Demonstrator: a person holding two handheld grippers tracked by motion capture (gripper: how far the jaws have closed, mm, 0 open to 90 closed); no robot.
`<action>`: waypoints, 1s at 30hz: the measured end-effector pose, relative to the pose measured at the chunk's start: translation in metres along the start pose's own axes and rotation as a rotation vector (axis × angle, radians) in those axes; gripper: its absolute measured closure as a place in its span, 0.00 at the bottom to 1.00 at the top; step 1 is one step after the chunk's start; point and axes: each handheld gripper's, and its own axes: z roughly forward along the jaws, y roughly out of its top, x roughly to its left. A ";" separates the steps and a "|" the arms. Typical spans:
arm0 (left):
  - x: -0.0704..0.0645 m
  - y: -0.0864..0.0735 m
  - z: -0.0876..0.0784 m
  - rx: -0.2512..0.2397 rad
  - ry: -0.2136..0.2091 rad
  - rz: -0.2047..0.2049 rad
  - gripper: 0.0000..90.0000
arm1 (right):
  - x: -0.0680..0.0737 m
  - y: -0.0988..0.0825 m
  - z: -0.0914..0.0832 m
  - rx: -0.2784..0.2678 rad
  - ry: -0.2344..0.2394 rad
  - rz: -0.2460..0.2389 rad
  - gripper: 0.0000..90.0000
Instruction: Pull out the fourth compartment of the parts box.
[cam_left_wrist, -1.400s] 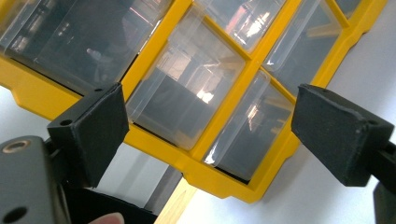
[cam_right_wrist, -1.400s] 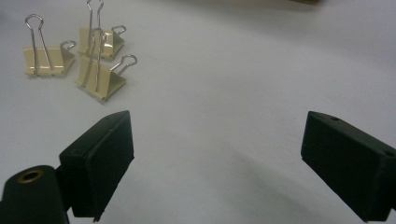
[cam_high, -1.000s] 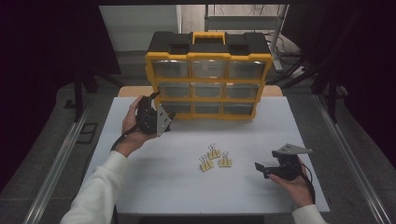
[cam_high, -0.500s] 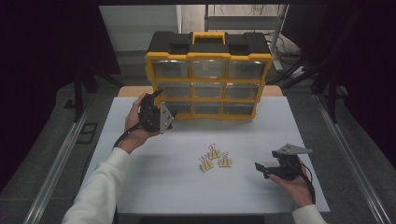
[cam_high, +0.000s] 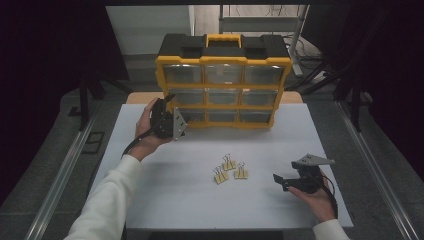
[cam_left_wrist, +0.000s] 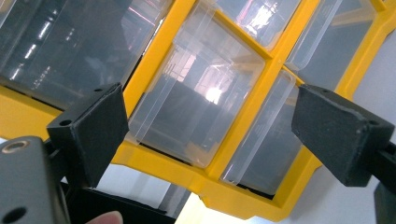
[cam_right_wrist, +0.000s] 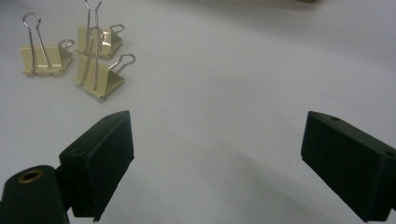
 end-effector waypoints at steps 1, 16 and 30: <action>0.000 0.000 0.001 0.001 0.001 0.000 0.13 | 0.000 0.000 0.000 0.001 0.000 -0.001 0.11; 0.002 0.000 0.010 0.007 0.011 0.000 0.13 | 0.000 0.000 0.001 0.004 0.000 0.000 0.11; 0.007 0.005 0.020 0.016 0.013 0.030 0.13 | 0.000 0.000 0.001 0.004 -0.001 0.001 0.11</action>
